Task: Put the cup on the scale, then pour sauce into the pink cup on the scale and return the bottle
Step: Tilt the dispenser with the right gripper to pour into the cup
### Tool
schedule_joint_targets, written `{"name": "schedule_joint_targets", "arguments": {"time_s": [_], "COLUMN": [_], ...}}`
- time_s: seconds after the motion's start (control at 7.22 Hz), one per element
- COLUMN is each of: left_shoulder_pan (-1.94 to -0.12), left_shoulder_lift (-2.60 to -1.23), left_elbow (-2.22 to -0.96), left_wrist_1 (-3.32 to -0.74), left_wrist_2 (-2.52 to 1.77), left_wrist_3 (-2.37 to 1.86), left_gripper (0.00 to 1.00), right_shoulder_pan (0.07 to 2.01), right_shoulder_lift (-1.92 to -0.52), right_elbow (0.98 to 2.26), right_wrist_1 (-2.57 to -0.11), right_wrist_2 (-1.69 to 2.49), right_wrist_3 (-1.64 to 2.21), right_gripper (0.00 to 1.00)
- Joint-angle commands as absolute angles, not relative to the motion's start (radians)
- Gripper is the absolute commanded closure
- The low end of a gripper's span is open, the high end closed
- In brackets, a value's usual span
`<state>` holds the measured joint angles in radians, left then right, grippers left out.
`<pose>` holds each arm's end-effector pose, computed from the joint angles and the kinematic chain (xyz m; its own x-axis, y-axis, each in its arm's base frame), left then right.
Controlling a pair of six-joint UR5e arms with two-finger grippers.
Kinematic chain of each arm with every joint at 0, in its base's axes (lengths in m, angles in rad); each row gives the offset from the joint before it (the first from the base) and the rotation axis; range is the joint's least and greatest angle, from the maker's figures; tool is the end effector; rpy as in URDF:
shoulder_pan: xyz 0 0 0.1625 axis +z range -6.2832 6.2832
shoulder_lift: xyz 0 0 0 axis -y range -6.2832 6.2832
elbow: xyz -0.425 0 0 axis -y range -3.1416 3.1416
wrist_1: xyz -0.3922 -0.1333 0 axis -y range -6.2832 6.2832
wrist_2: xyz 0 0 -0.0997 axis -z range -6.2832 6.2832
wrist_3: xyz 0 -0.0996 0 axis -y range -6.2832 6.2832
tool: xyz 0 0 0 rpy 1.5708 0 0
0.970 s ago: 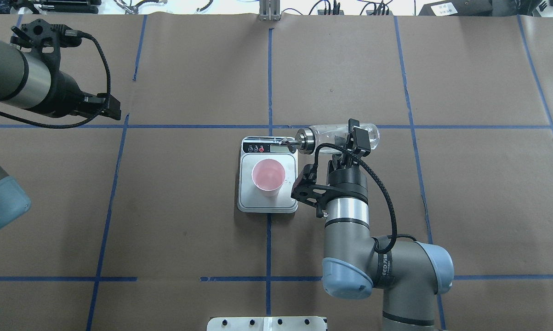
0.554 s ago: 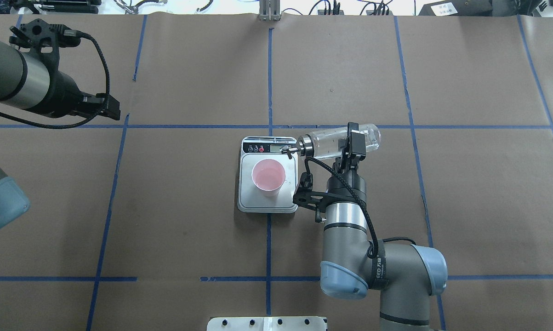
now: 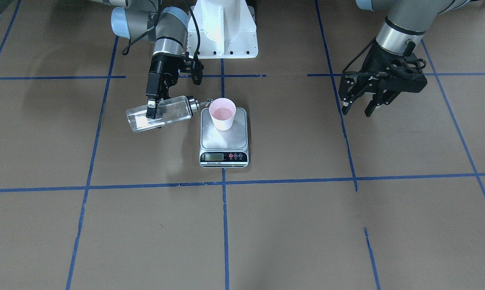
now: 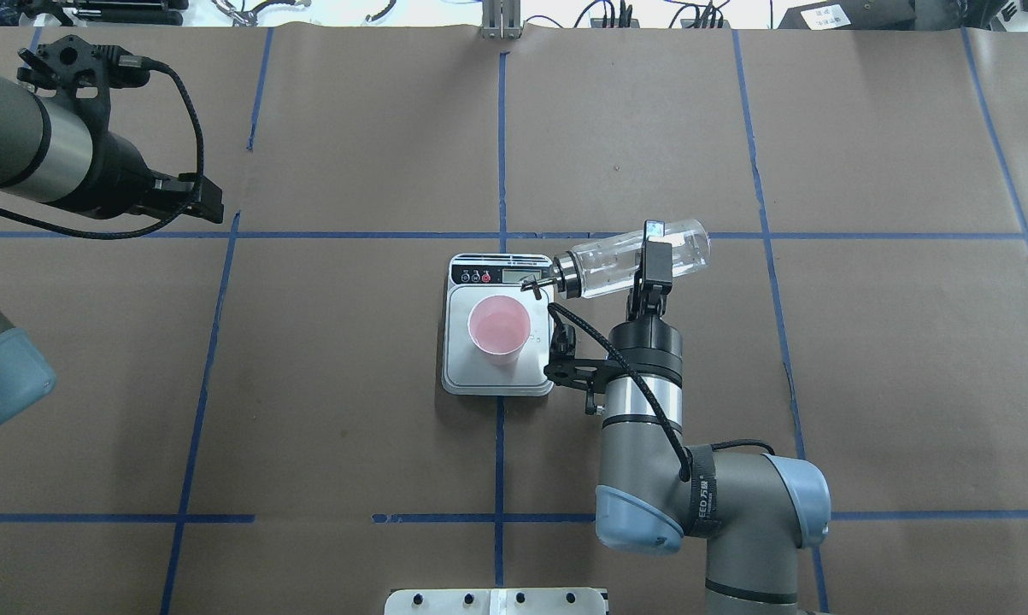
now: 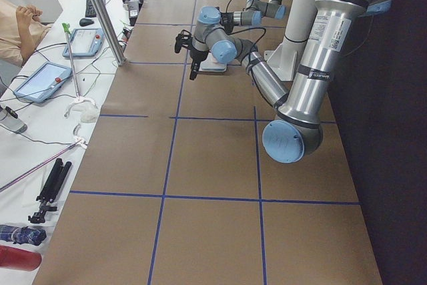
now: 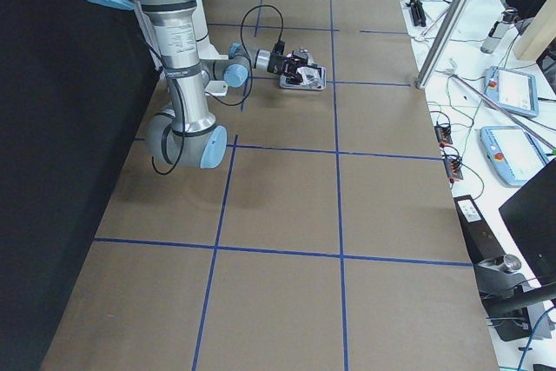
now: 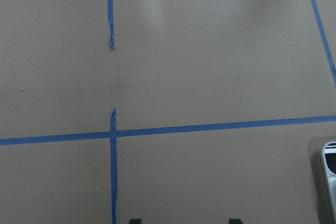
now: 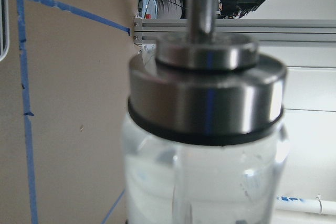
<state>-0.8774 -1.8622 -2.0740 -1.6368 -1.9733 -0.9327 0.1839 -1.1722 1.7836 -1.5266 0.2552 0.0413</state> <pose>0.2671 -0.4689 0.2739 0.6431 0.0836 -0.7612 0.1677 0.9545 0.2465 -0.5287 -0.3319 0.2882 0.6577 -0.1342 -0.7412 0.7528 0.1506 0.6408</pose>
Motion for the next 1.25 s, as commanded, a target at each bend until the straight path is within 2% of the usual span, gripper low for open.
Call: {"name": "schedule_joint_targets", "arguments": {"time_s": [0.0, 1.11], "left_shoulder_pan": [-0.877, -0.876], "left_shoulder_lift": [-1.862, -1.867], "left_elbow": [-2.074, -2.074], "left_wrist_1": [-1.637, -1.635], "left_wrist_2": [-1.973, -1.974], "left_wrist_3": [-0.933, -0.934], "left_gripper": [0.36, 0.36], "right_shoulder_pan": [0.184, 0.187], "right_shoulder_lift": [-1.172, -1.170], "right_elbow": [1.779, 1.790], "right_wrist_1": [-1.528, -1.526], "right_wrist_2": [0.230, 0.189], "right_wrist_3": [-0.038, -0.214], "right_gripper": [1.00, 1.00]}}
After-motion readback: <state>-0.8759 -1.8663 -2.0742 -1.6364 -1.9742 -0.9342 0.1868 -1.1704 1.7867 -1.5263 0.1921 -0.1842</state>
